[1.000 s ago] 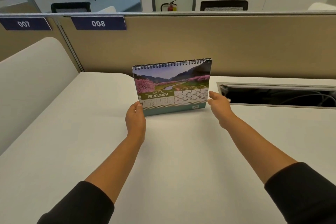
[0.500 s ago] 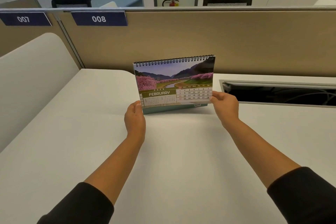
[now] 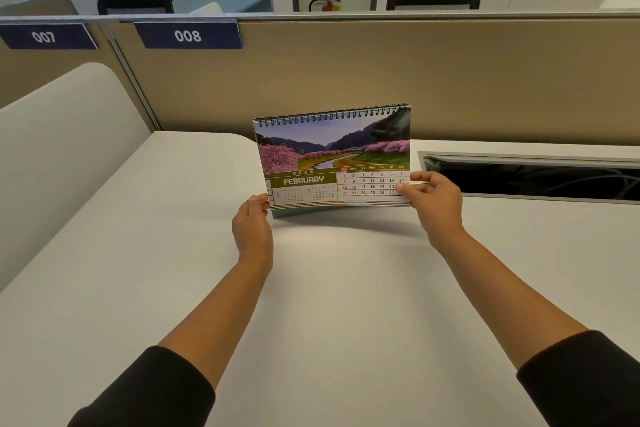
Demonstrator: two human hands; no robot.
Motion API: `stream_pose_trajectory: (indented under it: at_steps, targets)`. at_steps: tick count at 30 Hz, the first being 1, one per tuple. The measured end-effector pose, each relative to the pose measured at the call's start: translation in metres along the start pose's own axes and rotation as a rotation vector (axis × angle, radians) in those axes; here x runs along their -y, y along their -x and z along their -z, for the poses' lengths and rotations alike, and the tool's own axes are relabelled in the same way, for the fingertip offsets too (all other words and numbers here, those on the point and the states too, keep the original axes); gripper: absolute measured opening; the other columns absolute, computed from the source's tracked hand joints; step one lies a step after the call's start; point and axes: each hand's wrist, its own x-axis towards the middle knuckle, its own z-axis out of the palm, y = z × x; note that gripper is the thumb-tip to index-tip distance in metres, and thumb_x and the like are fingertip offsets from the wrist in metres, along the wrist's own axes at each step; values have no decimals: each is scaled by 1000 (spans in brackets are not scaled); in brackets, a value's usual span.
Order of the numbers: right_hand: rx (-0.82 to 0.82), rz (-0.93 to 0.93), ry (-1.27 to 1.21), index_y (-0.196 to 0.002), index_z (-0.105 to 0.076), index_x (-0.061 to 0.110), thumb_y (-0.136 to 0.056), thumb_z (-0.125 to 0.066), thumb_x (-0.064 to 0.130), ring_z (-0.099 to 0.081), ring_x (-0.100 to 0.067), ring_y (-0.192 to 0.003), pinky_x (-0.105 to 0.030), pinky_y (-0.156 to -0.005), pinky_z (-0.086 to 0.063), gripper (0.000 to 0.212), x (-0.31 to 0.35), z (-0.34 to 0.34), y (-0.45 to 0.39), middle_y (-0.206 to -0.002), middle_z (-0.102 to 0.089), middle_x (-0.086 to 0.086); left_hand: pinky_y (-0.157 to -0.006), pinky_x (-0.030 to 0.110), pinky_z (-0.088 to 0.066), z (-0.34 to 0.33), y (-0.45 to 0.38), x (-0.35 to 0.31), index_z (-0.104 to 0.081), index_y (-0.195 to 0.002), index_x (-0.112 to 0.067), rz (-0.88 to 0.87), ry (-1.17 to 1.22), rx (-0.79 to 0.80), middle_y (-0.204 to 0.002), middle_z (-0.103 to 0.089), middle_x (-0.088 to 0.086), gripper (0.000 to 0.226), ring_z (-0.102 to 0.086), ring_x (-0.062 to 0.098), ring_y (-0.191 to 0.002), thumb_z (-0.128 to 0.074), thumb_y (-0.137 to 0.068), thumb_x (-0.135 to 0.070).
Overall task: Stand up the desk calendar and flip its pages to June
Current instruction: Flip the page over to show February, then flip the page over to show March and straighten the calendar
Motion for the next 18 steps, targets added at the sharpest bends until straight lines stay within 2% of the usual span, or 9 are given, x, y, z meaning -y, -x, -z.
stream_pose_trajectory:
  at_steps: [2,4,6,8,10,13,16,18]
  targets:
    - [57,10,-33,-95,-59,16,-78,-69,17,-68,-19,-86,-30,-78,-57,20,2,1,2,-100,-70,-9,-84,28,-39,0,0,0,-58,-102,-19,1,-2,3,-114,-59,4,33,-50,18,-101,-28,-96,-30]
    - [110,7,-77,-86,-62,19,-83,-63,22,-67,-15,-85,-19,-66,-55,4,6,3,5,-97,-70,-5,-81,24,-39,0,0,0,-58,-97,-21,-4,5,13,-109,-59,1,32,-52,18,-99,-27,-95,-30]
    - [153,-37,-150,-82,-65,22,-90,-50,35,-68,-15,-84,-18,-63,-55,21,10,6,10,-92,-71,-4,-71,16,-39,2,0,0,-59,-93,-23,-15,21,33,-103,-62,0,36,-56,17,-92,-25,-95,-33]
    - [241,-100,-272,-89,-68,17,-93,-30,50,-69,-16,-82,-28,-73,-55,50,20,12,13,-87,-74,-4,-60,11,-37,4,1,-1,-61,-93,-22,0,43,35,-95,-65,-1,43,-59,13,-79,-22,-94,-39]
    - [372,-95,-417,-91,-70,13,-91,-11,58,-70,-18,-86,-35,-81,-52,74,31,19,15,-84,-76,-2,-56,12,-40,5,1,-3,-63,-92,-22,18,58,39,-87,-66,-4,50,-62,11,-73,-19,-93,-45]
    - [516,-7,-576,-94,-73,15,-84,5,66,-68,-22,-97,-35,-88,-51,93,57,27,14,-91,-76,-3,-64,18,-43,8,-1,-6,-64,-79,-23,27,121,52,-80,-66,-5,52,-62,11,-73,-19,-93,-46]
    - [579,138,-612,-111,-64,14,-80,11,67,-58,-24,-116,-37,-96,-45,97,86,28,7,-112,-70,-3,-89,34,-38,10,-3,-7,-63,-84,-16,24,113,54,-97,-65,3,54,-56,18,-90,-18,-93,-44]
    - [564,191,-570,-121,-57,17,-81,12,64,-51,-19,-124,-36,-104,-36,92,102,23,-1,-128,-60,-2,-92,38,-35,9,-4,-8,-62,-84,-18,33,62,53,-103,-63,4,53,-54,20,-97,-16,-94,-42]
